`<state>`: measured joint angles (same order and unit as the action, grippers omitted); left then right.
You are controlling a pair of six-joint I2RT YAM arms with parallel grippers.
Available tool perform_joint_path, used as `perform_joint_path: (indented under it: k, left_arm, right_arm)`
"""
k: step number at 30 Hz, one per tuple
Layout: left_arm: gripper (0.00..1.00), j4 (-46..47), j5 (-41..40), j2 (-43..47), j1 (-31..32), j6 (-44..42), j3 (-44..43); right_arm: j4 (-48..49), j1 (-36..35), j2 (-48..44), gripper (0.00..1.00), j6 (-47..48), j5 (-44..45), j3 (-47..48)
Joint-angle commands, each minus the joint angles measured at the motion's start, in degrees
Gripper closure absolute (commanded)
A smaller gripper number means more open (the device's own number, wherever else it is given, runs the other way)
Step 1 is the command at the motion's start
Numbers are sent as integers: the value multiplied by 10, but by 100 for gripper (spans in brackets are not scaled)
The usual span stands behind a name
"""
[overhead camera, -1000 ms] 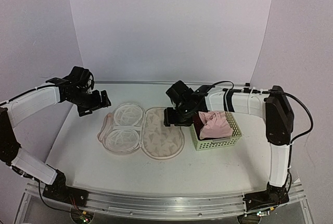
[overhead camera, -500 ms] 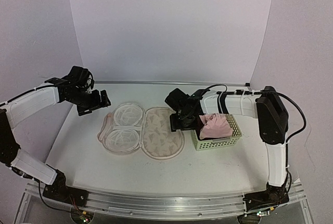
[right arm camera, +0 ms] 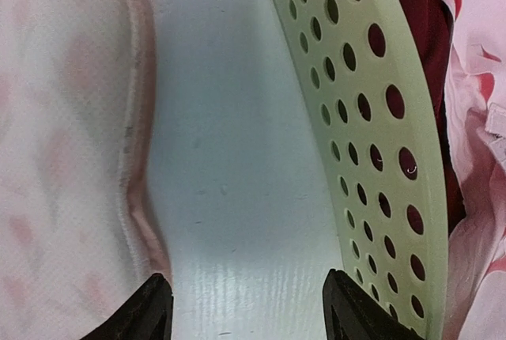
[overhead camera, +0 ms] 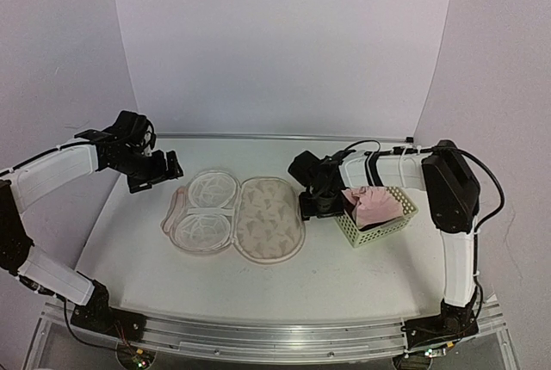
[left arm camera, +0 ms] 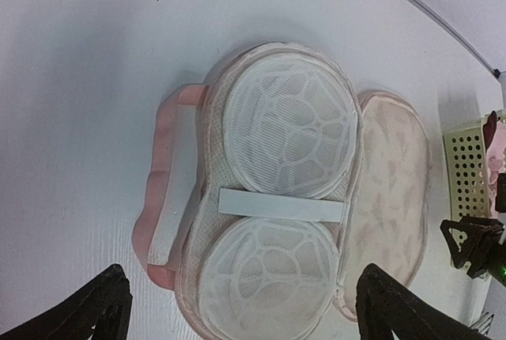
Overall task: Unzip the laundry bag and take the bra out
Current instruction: Move the bin to the corner of the board.
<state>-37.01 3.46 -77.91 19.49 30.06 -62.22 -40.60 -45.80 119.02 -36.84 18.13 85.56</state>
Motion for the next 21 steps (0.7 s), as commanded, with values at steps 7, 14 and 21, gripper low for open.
perform_joint_path:
  k: [7,14,21]
  left_arm:
    - [0,12,-11,2,-2,2,5]
    - [0,14,-14,-34,-2,-8,-5]
    - [0,24,-7,-113,-2,-17,-26]
  right_arm:
    - [-3,61,-56,34,38,19,-20]
    - [1,109,-57,33,66,10,-20]
    - [20,110,-96,34,85,-50,-32]
